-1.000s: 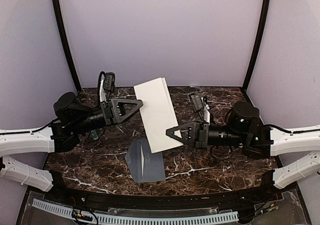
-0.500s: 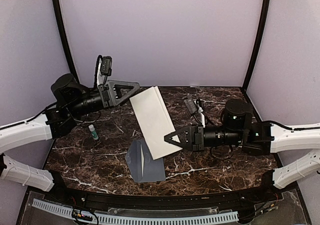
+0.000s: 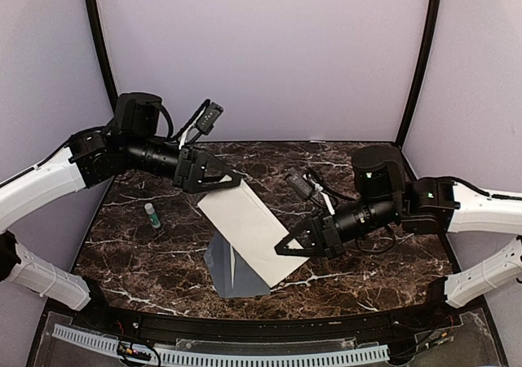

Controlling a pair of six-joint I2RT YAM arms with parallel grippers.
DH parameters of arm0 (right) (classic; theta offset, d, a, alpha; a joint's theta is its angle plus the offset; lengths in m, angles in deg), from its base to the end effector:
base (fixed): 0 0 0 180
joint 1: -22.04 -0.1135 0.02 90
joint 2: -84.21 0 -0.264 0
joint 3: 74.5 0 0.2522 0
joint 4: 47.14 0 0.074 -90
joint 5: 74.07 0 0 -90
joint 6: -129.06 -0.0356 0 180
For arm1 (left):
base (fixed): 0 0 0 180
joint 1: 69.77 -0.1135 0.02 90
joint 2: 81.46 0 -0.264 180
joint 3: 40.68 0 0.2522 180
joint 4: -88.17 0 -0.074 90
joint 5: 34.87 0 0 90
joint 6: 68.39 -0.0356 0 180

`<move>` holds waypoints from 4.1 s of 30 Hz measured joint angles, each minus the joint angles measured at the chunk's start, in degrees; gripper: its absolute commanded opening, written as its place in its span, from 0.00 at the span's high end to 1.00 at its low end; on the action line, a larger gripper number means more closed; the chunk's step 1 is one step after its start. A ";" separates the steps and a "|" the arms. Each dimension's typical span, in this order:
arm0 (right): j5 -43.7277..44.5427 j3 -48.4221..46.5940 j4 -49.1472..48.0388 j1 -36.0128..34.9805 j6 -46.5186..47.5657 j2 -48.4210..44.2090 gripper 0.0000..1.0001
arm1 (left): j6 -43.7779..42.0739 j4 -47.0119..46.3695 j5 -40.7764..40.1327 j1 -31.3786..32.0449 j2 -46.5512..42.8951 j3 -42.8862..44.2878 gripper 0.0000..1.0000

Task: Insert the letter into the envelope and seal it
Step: Fold the letter.

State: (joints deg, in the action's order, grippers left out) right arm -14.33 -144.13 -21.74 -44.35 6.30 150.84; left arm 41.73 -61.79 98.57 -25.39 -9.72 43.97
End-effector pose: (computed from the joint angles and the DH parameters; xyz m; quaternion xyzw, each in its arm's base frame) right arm 0.0893 0.2491 0.3291 -0.3710 0.7259 0.5494 0.1831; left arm 0.1819 -0.2123 0.3911 0.3719 0.6845 -0.5462 0.3078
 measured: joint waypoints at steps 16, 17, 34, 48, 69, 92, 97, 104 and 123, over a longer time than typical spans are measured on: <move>-2.73 -5.46 9.88 0.13 5.88 3.98 0.79 | -6.67 11.34 7.54 4.02 2.82 1.44 1.00; -2.73 -5.46 9.99 0.31 6.03 3.93 0.64 | -6.88 11.56 7.76 4.02 2.84 1.44 1.00; 16.87 20.94 -27.39 1.86 -13.00 -13.25 0.04 | 23.76 -39.30 -17.81 4.17 -16.13 -26.05 1.00; 21.18 14.03 -52.70 -1.49 -17.22 5.51 0.27 | 31.71 -57.57 -28.44 6.36 -16.11 -29.70 1.00; 26.40 10.69 -62.42 0.09 -16.04 6.14 0.74 | 34.80 -62.27 -30.53 7.65 -16.11 -31.85 1.00; 27.69 12.35 -52.96 4.35 -14.23 -0.52 1.00 | 32.39 -45.70 -31.50 5.33 -21.77 -32.98 0.17; 26.80 10.93 -38.97 7.96 -11.87 -4.74 1.00 | 28.48 -30.88 -32.00 0.26 -25.90 -32.81 0.12; 22.34 5.84 -19.47 11.13 -7.85 -6.05 1.00 | 20.63 -16.72 -31.85 -1.16 -25.77 -28.17 0.13; -8.63 3.28 -8.90 10.51 -2.47 -1.38 1.00 | 9.46 -16.48 -4.17 6.16 -7.13 -19.08 0.12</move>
State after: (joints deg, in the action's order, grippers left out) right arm -22.96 -140.86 -30.64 -33.84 3.83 149.47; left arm 51.20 -78.27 94.40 -19.23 -16.84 24.89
